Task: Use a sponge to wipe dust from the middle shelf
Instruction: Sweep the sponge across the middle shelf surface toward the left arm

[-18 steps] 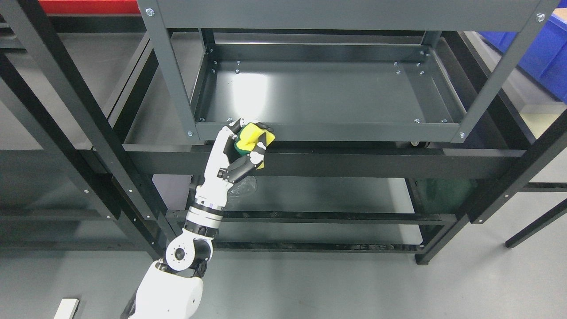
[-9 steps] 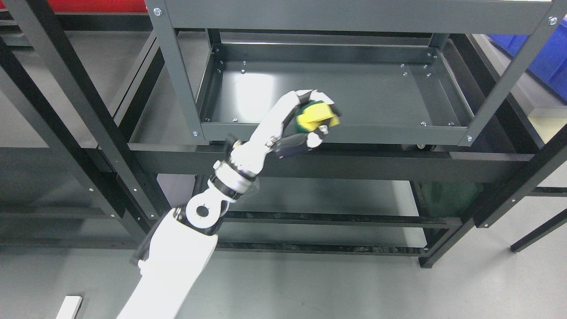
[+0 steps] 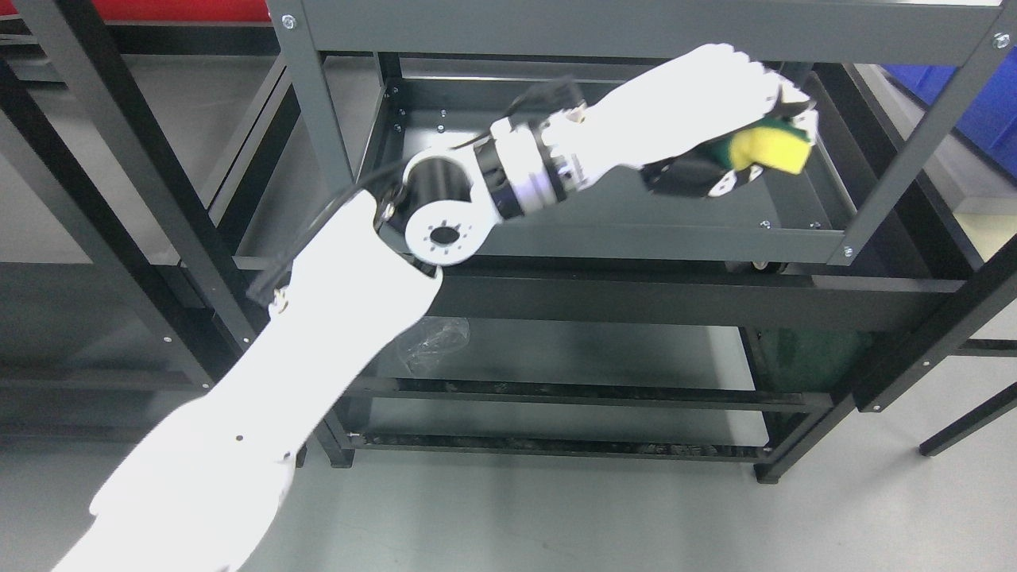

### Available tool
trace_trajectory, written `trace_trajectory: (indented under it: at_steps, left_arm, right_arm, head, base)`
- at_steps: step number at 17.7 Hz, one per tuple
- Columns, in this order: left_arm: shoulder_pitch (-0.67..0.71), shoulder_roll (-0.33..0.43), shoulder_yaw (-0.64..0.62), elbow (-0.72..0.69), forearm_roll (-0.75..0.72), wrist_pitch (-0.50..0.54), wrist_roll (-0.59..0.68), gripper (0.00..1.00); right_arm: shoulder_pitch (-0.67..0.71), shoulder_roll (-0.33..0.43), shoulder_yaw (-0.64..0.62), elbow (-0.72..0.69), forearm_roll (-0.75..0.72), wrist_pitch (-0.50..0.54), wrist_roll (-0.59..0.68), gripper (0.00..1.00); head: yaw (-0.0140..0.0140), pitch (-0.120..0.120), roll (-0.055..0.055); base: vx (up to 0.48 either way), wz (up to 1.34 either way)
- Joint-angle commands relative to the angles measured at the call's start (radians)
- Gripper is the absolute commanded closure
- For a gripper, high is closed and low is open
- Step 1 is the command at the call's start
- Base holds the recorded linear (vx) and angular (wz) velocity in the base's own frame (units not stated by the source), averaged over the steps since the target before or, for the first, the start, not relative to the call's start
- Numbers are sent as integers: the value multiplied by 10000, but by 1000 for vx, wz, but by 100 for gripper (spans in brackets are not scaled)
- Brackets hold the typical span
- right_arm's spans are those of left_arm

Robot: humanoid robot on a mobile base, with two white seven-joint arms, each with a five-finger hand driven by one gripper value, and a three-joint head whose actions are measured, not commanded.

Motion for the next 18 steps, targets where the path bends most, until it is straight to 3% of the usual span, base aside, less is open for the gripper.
trace_trajectory:
  at_steps: [1, 6, 9, 13, 18]
  left_arm:
    - [-1768, 174, -1599, 847, -1860, 145, 443, 100]
    - [-1707, 174, -697, 1095, -2366, -23, 660, 100]
    - [-868, 174, 375, 1004, -2368, -1246, 202, 100]
    - [392, 994, 3453, 422, -2291, -2908, -963, 100]
    - [945, 2283, 7246, 344, -2169, -2908, -2284, 100]
  right_arm:
    - [1, -175, -3, -175, 0, 4, 0, 0]
    - [1, -175, 12, -175, 0, 4, 0, 0]
    - [1, -175, 12, -175, 0, 4, 0, 0]
    - [1, -175, -3, -175, 0, 4, 0, 0]
    - [1, -175, -3, -175, 0, 4, 0, 0]
  head:
    - [0, 0, 0]
    - [0, 0, 0]
    - [0, 0, 0]
    - [0, 0, 0]
    - [0, 0, 0]
  base:
    - [0, 0]
    - [0, 0]
    - [0, 0]
    - [0, 0]
    - [0, 0]
